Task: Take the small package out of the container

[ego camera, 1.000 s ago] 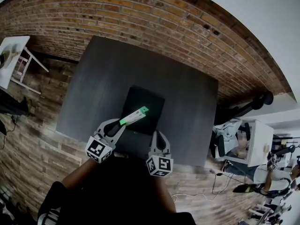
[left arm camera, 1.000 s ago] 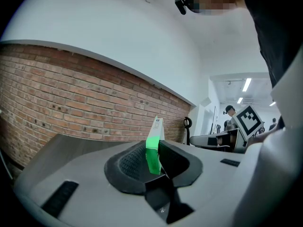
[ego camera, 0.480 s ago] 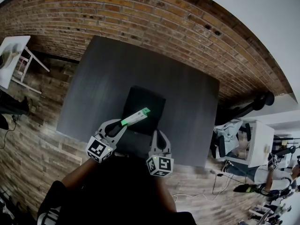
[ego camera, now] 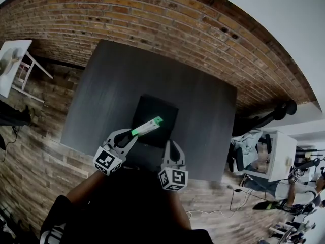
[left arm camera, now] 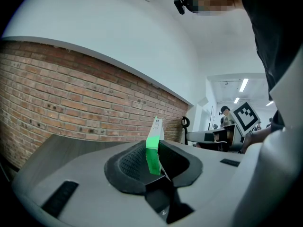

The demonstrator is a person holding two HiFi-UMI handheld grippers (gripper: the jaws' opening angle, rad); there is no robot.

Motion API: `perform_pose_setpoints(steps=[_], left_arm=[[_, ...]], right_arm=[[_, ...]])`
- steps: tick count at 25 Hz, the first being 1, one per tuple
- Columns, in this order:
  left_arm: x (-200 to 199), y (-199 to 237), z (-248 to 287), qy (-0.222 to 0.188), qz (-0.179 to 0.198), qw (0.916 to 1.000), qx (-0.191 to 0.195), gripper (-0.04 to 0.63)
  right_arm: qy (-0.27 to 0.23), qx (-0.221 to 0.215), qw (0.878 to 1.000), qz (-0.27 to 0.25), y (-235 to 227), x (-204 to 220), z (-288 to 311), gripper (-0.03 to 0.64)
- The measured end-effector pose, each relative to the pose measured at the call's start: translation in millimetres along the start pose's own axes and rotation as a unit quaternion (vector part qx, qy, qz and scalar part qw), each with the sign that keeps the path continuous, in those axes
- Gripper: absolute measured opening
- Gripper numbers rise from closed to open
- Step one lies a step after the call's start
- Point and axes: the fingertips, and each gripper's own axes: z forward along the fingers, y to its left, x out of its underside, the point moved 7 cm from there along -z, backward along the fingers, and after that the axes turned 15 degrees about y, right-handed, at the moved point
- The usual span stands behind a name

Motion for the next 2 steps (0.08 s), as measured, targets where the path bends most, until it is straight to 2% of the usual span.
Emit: perform_pose_setpoints(steps=[2], left_arm=[[-0.1,0.0,1.4,0.002,0.001,1.0,0.001,0.106]], right_arm=[[-0.001,0.0,1.0,0.001,-1.0,-0.9,0.4,0.023]])
